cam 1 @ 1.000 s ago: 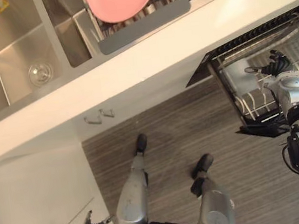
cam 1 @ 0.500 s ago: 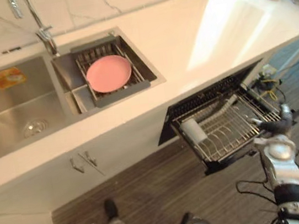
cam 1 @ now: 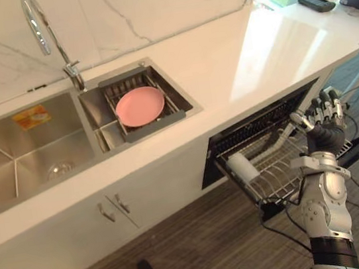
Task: Walk over to the sink, pick up the cup, carry it to the dishwasher, place the cup inside the dishwasher, then close the dishwasher door
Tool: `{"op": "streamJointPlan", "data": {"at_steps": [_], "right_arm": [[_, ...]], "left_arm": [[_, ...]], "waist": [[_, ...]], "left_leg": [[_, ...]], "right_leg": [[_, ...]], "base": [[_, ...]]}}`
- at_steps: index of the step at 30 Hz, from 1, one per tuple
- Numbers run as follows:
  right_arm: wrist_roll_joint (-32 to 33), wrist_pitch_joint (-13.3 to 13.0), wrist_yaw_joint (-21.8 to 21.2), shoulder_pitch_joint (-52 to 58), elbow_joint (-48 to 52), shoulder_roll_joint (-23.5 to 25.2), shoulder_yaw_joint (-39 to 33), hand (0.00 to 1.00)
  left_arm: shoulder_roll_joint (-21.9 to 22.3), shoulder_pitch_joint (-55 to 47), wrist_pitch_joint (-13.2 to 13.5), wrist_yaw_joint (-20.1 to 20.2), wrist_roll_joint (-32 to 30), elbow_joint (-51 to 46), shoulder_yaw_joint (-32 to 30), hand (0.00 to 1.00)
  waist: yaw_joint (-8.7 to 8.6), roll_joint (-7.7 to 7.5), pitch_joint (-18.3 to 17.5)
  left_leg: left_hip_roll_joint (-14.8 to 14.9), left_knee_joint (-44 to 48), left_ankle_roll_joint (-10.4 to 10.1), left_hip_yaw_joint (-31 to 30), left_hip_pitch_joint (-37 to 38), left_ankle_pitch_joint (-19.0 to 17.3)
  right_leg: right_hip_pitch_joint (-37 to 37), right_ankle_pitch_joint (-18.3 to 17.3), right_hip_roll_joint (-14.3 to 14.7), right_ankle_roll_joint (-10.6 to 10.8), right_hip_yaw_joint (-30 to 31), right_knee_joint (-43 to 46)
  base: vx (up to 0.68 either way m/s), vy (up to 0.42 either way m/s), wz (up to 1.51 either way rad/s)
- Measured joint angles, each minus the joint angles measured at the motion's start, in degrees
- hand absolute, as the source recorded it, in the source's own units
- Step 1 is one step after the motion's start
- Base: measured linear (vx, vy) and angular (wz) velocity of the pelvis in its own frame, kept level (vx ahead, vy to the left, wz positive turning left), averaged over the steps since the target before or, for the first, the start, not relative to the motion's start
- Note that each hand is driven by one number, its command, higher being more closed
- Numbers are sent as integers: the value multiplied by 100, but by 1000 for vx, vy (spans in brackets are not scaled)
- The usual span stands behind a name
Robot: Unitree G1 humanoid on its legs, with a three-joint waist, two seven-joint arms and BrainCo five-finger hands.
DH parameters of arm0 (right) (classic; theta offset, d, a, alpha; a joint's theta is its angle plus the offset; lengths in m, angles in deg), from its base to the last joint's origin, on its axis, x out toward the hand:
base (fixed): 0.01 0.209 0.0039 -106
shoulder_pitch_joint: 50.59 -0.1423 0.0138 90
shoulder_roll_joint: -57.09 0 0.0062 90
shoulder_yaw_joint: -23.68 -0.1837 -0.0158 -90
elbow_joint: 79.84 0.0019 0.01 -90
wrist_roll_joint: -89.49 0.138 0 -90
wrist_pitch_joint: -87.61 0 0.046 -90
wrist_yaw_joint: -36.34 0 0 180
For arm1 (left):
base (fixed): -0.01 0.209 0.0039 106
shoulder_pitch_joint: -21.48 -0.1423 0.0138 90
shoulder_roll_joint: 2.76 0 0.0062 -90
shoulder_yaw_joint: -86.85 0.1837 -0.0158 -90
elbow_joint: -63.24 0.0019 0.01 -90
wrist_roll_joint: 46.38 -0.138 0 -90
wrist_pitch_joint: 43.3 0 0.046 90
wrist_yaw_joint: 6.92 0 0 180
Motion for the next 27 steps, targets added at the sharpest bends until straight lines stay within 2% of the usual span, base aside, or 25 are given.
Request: {"op": "streamJointPlan", "data": {"at_steps": [1,3,5,6,7,8,9,11,12,13,14,16,19,22,27], "right_arm": [[-7,9,152,0,40,5,-4,0],[-35,67,360,6,33,47,-17,0],[-114,104,559,88,28,180,14,0],[-118,106,559,114,28,221,51,0],[-119,128,516,148,38,357,98,0],[-118,135,497,149,61,423,99,0],[-117,146,453,152,89,420,81,0],[-116,222,326,236,482,387,19,0],[-117,232,314,261,590,387,17,0],[-115,264,311,342,716,352,-56,0],[-108,265,299,401,718,324,-158,0],[7,270,253,577,760,321,-369,0],[109,272,32,595,1013,323,-324,0],[120,260,-100,601,1199,323,-219,0],[185,266,-346,602,1133,326,-120,0]], "left_arm": [[-61,11,-20,128,159,65,88,0],[-156,27,-35,305,297,117,253,0],[-212,23,-92,405,400,188,362,0],[-227,26,-145,416,399,183,359,0],[-317,36,-261,442,388,179,328,0],[-421,61,-325,470,385,185,308,0],[-446,75,-361,520,368,188,265,0],[-453,143,-425,645,143,184,149,0],[-470,135,-417,657,56,184,153,0],[-501,137,-400,662,-192,220,110,0],[-494,128,-388,678,-334,218,82,0],[-267,51,-300,686,-764,53,73,0],[-172,-20,-356,685,-785,33,75,0],[-179,-44,-405,690,-783,-38,85,0],[-270,-76,-391,671,-726,-75,135,0]], "waist": [[-25,-37,-22],[-29,-90,-14],[-61,-96,-1],[-81,-99,-1],[-112,-165,37],[-129,-330,59],[-140,-408,74],[-217,-514,102],[-245,-561,85],[-352,-718,54],[-359,-711,61],[-253,-469,77],[-236,-290,33],[-200,-266,13],[-178,-380,-35]], "left_leg": [[-132,0,4,-174,21,-76],[-307,-1,58,-496,128,-241],[-265,5,157,-676,264,-357],[-233,5,183,-709,305,-381],[-161,2,206,-855,328,-439],[-123,1,203,-956,345,-447],[-120,1,198,-992,357,-453],[-190,-4,188,-1201,335,-496],[-276,-5,169,-1277,314,-517],[-476,29,168,-1350,365,-481],[-494,137,179,-1407,349,-448],[-448,-8,104,-1422,477,-423],[-401,-9,70,-1390,502,-488],[-359,-10,93,-1304,606,-542],[-427,-9,108,-1326,614,-583]], "right_leg": [[-72,-142,-142,-232,-2,247],[-142,-173,-362,-749,30,843],[-822,414,-523,-1536,672,2277],[-952,415,-463,-1379,908,2475],[-1074,-86,-170,-836,1164,2515],[-1145,-450,222,-691,1375,2204],[-1148,-544,415,-664,1439,1982],[-1237,-589,987,-663,2012,1084],[-1241,-640,1050,-644,2228,869],[-1263,-478,1003,-536,2491,912],[-1267,-426,974,-515,2466,978],[-1060,-309,998,-496,2333,804],[-883,-138,1053,-474,2283,460],[-654,62,1101,-441,2289,137],[-513,141,1081,-420,2262,-22]], "base": [[97,65,10],[102,86,13],[72,136,22],[66,80,30],[59,-24,38],[51,-63,42],[32,-74,43],[20,-75,53],[58,-94,84],[95,-69,76],[149,-98,74],[120,-60,24],[101,2,-4],[99,17,-10],[63,25,3]]}}
